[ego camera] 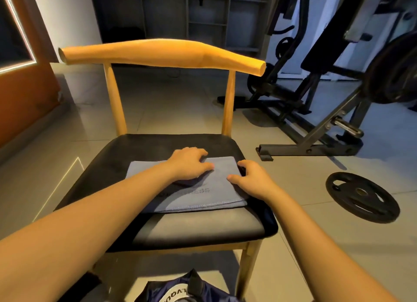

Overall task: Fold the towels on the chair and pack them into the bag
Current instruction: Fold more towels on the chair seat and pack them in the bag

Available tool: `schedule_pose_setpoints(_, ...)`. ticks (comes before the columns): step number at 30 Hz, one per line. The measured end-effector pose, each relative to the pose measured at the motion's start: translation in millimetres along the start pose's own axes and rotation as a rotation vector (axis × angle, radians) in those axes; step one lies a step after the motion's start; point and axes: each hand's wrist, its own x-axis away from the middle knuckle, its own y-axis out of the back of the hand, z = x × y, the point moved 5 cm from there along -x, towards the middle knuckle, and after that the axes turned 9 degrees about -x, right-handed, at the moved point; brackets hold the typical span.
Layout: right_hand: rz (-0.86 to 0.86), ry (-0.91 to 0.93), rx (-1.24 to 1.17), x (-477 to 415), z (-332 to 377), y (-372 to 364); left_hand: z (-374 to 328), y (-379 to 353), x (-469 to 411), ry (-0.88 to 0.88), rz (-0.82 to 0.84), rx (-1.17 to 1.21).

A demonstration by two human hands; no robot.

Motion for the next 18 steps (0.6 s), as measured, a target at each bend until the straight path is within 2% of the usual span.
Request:
schedule_pose_setpoints(5, 0.039, 0.003, 0.058, 3.5, -2.1, 6.0, -40.7, -1.8, -46.8, 0.017, 0.178, 0.312)
schedule_pose_setpoints(8, 0.046, 0.004, 0.084, 1.1, -4.1, 8.9, -40.8, 0.4, -58.0, 0.044, 0.263, 0.371)
schedule_pose_setpoints(11, 0.042, -0.01, 0.041, -3.0, -5.0, 11.5, -36.6, 12.6, -55.7, 0.027, 0.243, 0.427)
schedule_pose_setpoints(18, 0.163, -0.038, -0.369, 4.5, 26.4, 22.0, -13.0, 82.6, -13.0, -0.025, 0.109, 0.627)
